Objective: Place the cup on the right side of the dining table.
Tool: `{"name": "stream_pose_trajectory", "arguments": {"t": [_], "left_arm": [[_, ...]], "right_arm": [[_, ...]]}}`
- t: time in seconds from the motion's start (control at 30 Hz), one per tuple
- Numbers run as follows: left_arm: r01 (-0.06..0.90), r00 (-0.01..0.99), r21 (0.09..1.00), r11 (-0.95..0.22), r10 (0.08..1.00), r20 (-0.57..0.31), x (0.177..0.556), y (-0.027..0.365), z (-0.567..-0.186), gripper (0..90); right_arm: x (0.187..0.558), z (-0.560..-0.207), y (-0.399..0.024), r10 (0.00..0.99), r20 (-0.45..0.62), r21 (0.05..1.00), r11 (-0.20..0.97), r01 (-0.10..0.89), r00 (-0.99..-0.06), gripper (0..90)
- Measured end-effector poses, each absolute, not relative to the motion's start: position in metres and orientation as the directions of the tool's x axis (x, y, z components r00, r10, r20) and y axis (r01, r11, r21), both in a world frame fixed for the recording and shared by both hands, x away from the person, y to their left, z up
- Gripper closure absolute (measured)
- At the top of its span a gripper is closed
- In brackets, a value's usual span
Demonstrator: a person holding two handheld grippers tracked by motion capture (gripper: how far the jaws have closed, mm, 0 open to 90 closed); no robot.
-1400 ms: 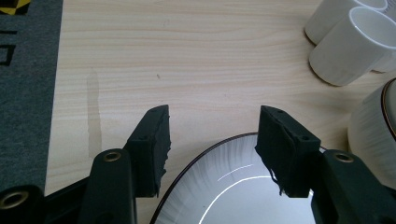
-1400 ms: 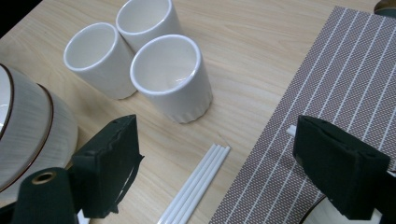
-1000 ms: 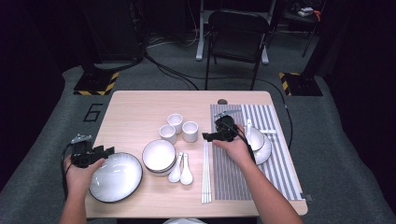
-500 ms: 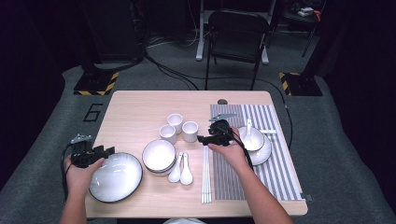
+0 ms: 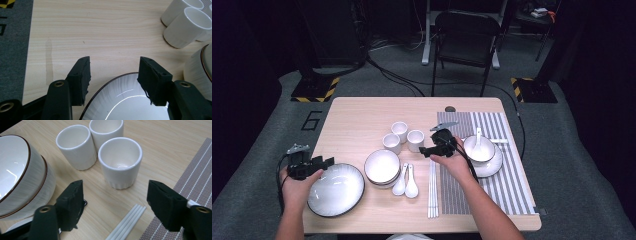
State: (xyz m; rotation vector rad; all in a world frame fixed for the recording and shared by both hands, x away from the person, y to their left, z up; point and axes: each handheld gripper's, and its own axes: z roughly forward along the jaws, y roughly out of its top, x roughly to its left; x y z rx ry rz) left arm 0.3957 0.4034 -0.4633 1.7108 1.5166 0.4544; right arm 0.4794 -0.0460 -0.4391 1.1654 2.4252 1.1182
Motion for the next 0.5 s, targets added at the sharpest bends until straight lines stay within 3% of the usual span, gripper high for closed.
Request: {"name": "stream_pose_trajectory", "arguments": {"t": [0.5], "left_arm": [[0.669,0.231,0.743,0.022,0.944,-0.236,0.394,0.402,-0.463,42.9]], "right_arm": [[0.486,-0.426,-0.034,0.742,0.089,0.726,0.409,0.554,-0.665,16.6]]}}
